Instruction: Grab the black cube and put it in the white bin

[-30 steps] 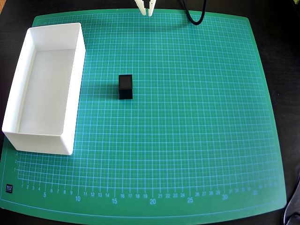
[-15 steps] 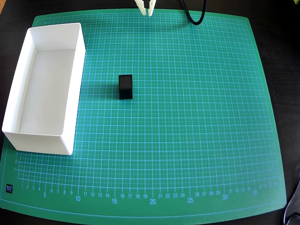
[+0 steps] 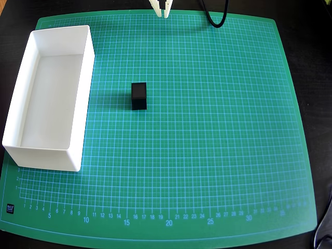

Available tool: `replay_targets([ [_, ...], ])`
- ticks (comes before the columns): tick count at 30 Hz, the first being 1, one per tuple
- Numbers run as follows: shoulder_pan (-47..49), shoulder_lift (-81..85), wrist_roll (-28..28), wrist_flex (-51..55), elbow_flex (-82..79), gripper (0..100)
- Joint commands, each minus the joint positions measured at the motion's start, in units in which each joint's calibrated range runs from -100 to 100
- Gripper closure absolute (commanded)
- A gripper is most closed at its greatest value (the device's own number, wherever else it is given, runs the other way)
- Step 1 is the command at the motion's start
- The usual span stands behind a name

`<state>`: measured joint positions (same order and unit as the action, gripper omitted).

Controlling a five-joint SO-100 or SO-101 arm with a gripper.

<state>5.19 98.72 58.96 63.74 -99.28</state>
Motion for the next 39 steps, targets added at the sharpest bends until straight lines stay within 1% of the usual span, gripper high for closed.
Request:
replay_targets([
  [1,-0.2,0.0,0.2,0.3,-0.3,99],
  [17,-0.2,-0.3,0.2,0.3,0.5,99],
  [18,-0.2,-0.3,0.2,0.3,1.8,98],
  [24,-1.4,-0.5,0.3,0.9,7.5,87],
  [25,-2.5,-0.5,0.3,2.2,8.7,86],
  [28,-5.7,-2.6,0.3,10.5,14.3,85],
  [30,-7.5,-9.0,0.0,13.8,19.8,85],
  [32,-8.2,-18.8,-0.1,14.3,27.0,85],
  [35,-8.1,-40.3,-0.2,14.2,41.4,85],
  [39,-6.4,-64.0,-0.3,14.2,61.1,85],
])
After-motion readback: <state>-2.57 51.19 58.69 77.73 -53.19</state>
